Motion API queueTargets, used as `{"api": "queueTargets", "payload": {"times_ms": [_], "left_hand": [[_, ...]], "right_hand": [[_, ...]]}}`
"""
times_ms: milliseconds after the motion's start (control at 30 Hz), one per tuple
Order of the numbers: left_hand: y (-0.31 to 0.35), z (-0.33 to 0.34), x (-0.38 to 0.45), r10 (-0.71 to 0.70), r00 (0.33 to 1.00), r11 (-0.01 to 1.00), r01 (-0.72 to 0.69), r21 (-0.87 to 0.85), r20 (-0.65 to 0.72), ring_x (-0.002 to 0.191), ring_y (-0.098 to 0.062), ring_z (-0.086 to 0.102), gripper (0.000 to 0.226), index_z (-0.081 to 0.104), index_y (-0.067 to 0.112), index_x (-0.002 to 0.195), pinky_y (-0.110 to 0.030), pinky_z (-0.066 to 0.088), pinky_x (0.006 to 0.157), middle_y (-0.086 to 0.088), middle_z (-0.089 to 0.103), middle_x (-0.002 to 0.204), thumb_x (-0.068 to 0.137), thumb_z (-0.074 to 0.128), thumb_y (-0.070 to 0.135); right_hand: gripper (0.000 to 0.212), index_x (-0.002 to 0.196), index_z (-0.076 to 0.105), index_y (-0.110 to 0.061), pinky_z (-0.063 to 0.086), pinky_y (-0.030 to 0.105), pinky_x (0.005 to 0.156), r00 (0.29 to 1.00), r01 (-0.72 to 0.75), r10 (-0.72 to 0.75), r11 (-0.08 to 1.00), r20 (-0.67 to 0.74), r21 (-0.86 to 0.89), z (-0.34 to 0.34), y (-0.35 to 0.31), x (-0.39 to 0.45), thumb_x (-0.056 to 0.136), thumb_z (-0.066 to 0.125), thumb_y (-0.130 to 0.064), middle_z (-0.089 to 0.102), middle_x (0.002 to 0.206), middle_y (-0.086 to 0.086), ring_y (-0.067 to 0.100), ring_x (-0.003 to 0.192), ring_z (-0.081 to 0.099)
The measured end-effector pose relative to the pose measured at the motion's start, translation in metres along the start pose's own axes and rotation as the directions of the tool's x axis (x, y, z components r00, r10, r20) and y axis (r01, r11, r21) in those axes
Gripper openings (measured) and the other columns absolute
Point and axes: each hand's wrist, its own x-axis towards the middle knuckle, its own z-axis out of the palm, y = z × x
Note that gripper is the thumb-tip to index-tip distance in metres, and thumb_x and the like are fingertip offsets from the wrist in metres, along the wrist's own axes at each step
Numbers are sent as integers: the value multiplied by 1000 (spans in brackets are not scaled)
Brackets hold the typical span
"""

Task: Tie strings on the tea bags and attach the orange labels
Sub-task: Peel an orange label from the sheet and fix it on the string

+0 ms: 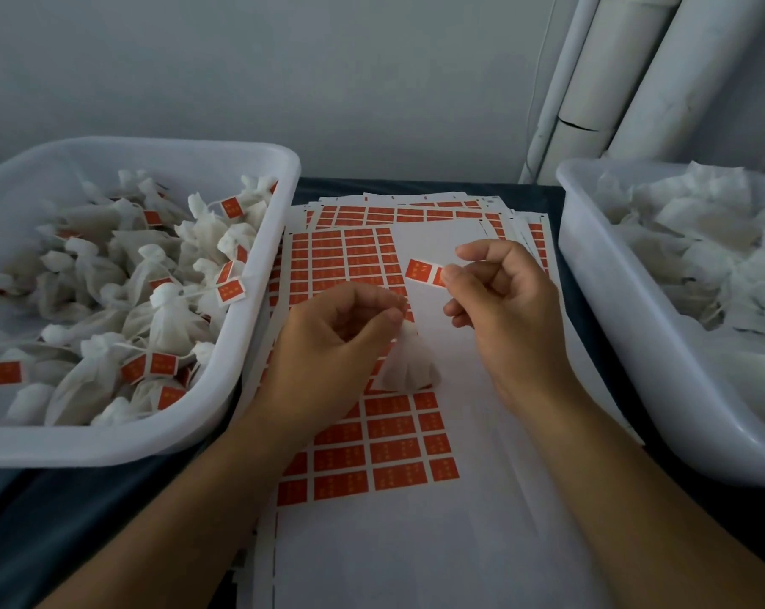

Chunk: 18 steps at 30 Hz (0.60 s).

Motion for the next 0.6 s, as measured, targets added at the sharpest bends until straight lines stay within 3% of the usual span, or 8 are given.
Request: {"api": "queueTargets", "payload": {"times_ms": [100,200,367,467,600], "left_hand": [[4,1,-2,27,999,992,-29,-123,-16,96,-9,72,20,74,22,96,-18,58,80,12,76,96,98,63,6],[6,2,-3,44,999,980,-41,-196,11,89,-15,75,22,72,17,99,-22,60,71,6,76,95,98,60,0],[5,3,-3,39,998,981,-28,-192,53,87,-13,76,30,68,26,112,-23,61,69,15,75,104,97,61,1],[5,4,-5,50,995,981,-32,-190,88,86,-10,76,38,65,38,107,-16,58,67,16,76,96,97,63,1],[4,2,-4,66,989,980,-40,-193,131,90,-11,76,32,67,24,120,-18,59,69,10,77,97,98,61,1]], "right_hand": [[19,113,64,-26,57,19,65,999,16,-18,999,50,39,0,-2,-1,95,69,-29,72,83,-9,13,75,72],[22,113,63,-26,56,21,63,994,51,-59,995,92,88,1,-5,-2,92,66,-31,71,82,-6,16,70,70],[19,111,63,-27,55,21,61,989,84,-99,988,111,129,0,-7,-3,93,66,-28,70,81,-4,17,66,68],[19,110,64,-25,55,21,61,985,73,-89,992,151,104,-1,-6,-3,92,66,-27,69,77,-5,16,65,68],[20,110,64,-24,55,19,61,974,66,-79,995,211,69,0,-6,-5,90,68,-25,69,76,-6,12,68,69]]}}
